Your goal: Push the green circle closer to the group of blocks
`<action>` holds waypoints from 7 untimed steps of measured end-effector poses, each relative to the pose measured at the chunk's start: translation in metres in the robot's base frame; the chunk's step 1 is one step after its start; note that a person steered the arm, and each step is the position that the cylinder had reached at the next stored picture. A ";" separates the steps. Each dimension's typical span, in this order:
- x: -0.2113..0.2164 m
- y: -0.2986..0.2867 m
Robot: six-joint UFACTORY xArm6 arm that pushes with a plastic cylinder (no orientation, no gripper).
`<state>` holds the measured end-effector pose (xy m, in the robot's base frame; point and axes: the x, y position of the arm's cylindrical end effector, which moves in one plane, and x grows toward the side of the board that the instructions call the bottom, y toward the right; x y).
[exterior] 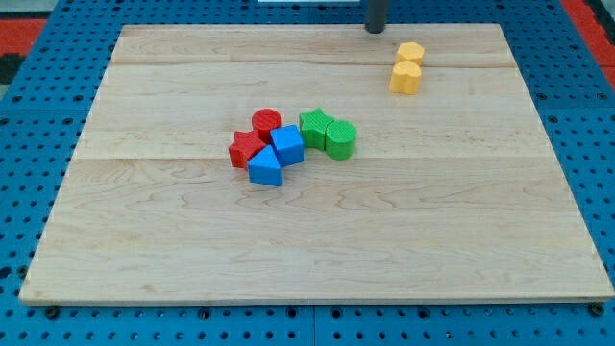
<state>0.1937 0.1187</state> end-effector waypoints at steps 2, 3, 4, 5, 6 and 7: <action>-0.002 0.066; -0.001 0.092; -0.001 0.092; -0.001 0.087; -0.001 0.087; -0.001 0.107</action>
<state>0.1928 0.2262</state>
